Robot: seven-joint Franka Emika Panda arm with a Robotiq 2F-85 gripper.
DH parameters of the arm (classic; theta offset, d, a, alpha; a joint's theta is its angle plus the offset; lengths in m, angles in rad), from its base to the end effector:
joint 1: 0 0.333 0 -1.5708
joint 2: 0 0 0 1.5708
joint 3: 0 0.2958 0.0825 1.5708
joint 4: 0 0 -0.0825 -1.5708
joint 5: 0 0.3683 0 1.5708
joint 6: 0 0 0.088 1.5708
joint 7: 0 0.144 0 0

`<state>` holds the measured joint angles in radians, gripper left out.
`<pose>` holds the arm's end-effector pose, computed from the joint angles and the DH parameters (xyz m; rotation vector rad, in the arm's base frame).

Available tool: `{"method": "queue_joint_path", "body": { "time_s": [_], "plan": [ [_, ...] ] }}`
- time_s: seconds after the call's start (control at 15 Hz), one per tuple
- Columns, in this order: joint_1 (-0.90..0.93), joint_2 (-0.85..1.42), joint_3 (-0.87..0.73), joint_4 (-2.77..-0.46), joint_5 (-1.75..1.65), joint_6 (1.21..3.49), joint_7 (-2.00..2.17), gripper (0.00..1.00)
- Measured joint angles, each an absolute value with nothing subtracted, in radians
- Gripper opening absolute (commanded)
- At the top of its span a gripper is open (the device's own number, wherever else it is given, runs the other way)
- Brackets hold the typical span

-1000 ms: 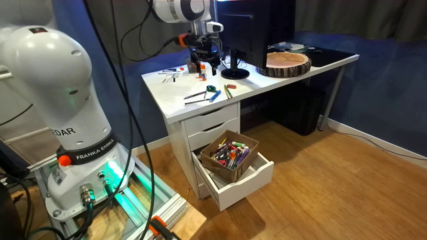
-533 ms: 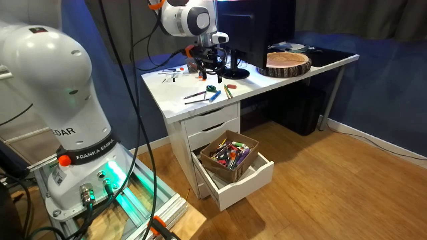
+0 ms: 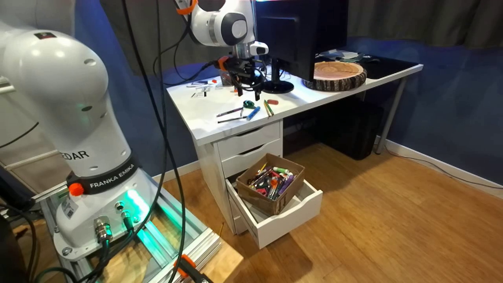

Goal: Pick up the blue marker and put it in the cardboard box

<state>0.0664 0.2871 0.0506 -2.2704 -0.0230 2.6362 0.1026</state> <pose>0.5301 0.0634 0.1951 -3.1278 -0.0492 -0.1228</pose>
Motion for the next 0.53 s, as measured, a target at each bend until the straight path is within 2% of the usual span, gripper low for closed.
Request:
{"method": "queue_joint_path", "body": {
  "time_s": [0.53],
  "plan": [
    [0.087, 0.470, 0.063, -2.194, -0.023, 2.752, 0.101, 0.99]
  ]
}}
